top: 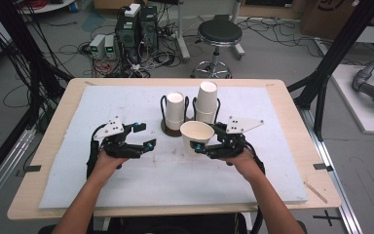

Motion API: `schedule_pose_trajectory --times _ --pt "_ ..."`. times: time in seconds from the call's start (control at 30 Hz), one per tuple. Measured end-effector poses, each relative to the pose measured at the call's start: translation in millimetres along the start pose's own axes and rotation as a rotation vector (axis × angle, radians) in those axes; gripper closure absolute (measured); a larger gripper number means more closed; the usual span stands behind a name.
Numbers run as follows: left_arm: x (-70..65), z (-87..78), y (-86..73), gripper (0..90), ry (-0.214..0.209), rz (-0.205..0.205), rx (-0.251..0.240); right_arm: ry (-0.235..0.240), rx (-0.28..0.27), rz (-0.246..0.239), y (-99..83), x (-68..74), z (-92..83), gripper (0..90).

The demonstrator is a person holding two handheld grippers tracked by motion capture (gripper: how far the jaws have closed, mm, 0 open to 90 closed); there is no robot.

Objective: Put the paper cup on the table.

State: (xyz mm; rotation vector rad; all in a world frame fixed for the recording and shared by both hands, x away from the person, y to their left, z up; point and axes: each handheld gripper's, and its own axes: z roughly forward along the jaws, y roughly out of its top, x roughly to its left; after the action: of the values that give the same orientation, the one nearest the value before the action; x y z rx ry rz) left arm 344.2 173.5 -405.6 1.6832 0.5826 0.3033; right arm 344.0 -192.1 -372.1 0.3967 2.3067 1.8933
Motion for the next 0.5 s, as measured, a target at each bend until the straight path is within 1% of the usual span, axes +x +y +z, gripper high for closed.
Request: schedule_pose_trajectory --times 0.1,0.23,0.3,0.4,0.43,0.5 --pt "1.5 -1.1 -0.5 22.7 0.005 -0.005 -0.001 -0.004 0.003 0.004 -0.2 -0.2 -0.3 38.0" --pt "1.6 -1.9 -0.3 21.7 0.005 -0.021 -0.003 -0.027 0.020 -0.022 -0.5 -0.2 -3.4 37.9" --pt "1.2 -2.8 -0.4 21.4 0.006 -0.018 0.000 -0.038 0.020 -0.021 -1.1 -0.5 -6.7 37.8" --pt "2.3 -3.6 -1.5 21.4 0.013 -0.033 -0.005 -0.075 0.012 -0.023 -2.9 -4.4 -16.0 37.8" --pt "3.0 -3.9 -2.0 21.4 0.015 -0.032 -0.003 -0.086 0.012 -0.020 -3.8 -6.1 -19.5 37.8" --pt "3.1 -3.5 -3.1 21.4 0.016 -0.035 0.002 -0.122 0.012 -0.017 -6.3 -10.4 -27.3 37.7"
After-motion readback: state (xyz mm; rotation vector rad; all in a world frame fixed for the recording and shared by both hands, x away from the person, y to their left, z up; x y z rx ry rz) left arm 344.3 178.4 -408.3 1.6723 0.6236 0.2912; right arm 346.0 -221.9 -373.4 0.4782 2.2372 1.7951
